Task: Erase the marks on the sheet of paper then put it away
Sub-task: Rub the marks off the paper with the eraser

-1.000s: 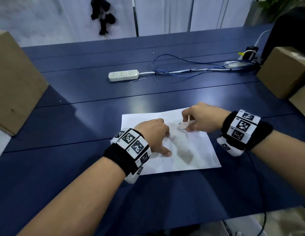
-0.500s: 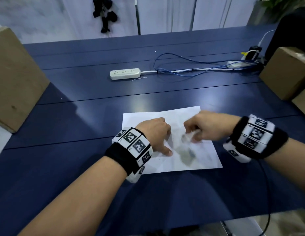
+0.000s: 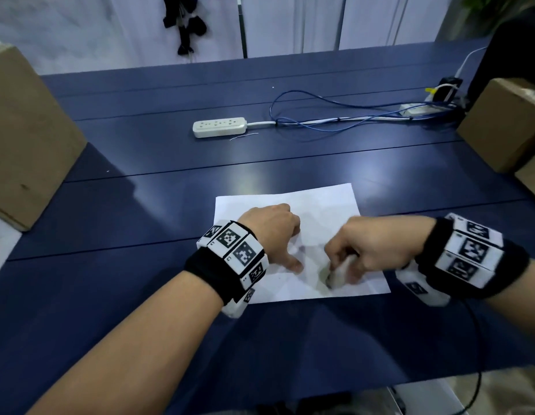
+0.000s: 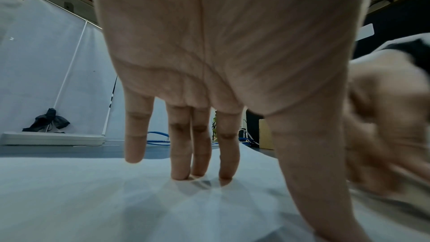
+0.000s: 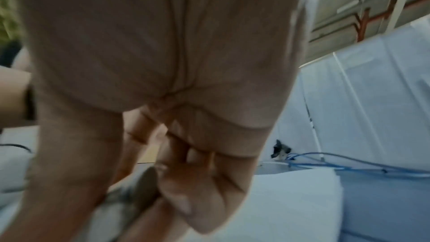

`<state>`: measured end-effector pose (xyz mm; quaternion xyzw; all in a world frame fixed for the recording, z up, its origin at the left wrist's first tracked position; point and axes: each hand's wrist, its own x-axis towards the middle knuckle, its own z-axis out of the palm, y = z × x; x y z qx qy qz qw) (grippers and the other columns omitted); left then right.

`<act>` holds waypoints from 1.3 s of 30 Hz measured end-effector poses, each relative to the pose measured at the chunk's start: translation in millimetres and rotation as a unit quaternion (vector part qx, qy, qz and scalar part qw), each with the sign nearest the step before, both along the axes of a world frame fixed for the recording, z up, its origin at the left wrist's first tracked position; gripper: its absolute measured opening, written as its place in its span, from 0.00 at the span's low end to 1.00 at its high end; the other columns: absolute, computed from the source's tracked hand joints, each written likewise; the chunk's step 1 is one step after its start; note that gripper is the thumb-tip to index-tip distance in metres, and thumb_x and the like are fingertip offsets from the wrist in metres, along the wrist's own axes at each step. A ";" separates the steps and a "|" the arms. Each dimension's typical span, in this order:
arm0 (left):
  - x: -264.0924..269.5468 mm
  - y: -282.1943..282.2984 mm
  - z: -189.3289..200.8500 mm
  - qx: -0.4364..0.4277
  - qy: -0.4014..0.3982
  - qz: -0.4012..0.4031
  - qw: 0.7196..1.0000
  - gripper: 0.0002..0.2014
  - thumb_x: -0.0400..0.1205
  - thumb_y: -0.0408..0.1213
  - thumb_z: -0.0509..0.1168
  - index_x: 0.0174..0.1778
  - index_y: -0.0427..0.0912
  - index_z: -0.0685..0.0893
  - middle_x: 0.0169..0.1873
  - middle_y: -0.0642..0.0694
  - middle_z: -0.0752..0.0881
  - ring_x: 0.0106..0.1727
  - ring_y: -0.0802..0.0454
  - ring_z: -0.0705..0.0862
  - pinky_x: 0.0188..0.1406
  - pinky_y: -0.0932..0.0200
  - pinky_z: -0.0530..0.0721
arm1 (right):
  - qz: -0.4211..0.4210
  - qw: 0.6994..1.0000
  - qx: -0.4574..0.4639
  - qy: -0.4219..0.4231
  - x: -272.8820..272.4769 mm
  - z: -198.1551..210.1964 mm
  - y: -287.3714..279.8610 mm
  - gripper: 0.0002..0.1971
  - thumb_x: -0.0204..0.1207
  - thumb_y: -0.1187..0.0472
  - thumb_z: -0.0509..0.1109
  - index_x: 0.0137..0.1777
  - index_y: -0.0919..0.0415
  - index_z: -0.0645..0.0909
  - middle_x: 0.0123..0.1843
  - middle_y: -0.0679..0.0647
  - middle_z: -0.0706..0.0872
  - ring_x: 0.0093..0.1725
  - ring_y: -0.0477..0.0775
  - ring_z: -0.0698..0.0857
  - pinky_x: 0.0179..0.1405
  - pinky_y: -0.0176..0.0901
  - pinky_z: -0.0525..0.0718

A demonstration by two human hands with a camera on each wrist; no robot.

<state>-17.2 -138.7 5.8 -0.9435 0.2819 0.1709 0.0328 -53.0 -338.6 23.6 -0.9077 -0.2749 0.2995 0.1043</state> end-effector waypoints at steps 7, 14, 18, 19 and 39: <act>-1.3 -1.5 2.2 -0.002 0.001 -0.004 1.000 0.32 0.67 0.66 0.75 0.62 0.52 0.81 0.55 0.53 0.77 0.56 0.50 0.81 0.45 0.55 0.77 | -0.107 0.981 -0.026 -0.162 38.5 2.9 0.0 0.10 0.71 0.53 0.76 0.51 0.49 0.82 0.37 0.44 0.79 0.44 0.53 0.80 0.40 0.41 0.74; -0.4 -0.9 0.7 -0.003 -0.002 -0.003 1.000 0.34 0.66 0.66 0.75 0.62 0.51 0.81 0.55 0.52 0.78 0.55 0.49 0.81 0.46 0.54 0.79 | 0.010 0.999 -0.007 0.053 -2.8 2.5 7.4 0.08 0.65 0.60 0.79 0.40 0.49 0.83 0.36 0.42 0.87 0.37 0.39 0.81 0.39 0.36 0.80; 0.0 -1.5 2.5 0.001 -0.001 -0.007 1.000 0.33 0.67 0.65 0.75 0.63 0.52 0.81 0.57 0.52 0.78 0.57 0.49 0.81 0.49 0.54 0.79 | -0.063 0.992 -0.017 -0.110 31.1 2.3 6.3 0.09 0.69 0.53 0.77 0.48 0.49 0.83 0.34 0.44 0.82 0.41 0.49 0.79 0.37 0.41 0.75; -1.1 -2.1 3.2 -0.001 0.000 -0.008 1.000 0.33 0.67 0.65 0.75 0.64 0.52 0.81 0.57 0.52 0.77 0.57 0.50 0.81 0.50 0.54 0.79 | -0.096 0.984 -0.021 -0.148 38.5 4.1 3.6 0.10 0.70 0.51 0.76 0.50 0.49 0.82 0.35 0.43 0.79 0.43 0.51 0.77 0.36 0.41 0.72; -2.6 -5.0 2.9 0.003 -0.006 -0.003 1.000 0.37 0.67 0.69 0.72 0.68 0.53 0.79 0.56 0.52 0.76 0.58 0.49 0.81 0.46 0.54 0.78 | -0.005 1.000 0.018 0.014 -1.2 1.5 -1.1 0.09 0.66 0.61 0.78 0.39 0.51 0.81 0.34 0.41 0.85 0.34 0.38 0.79 0.34 0.28 0.76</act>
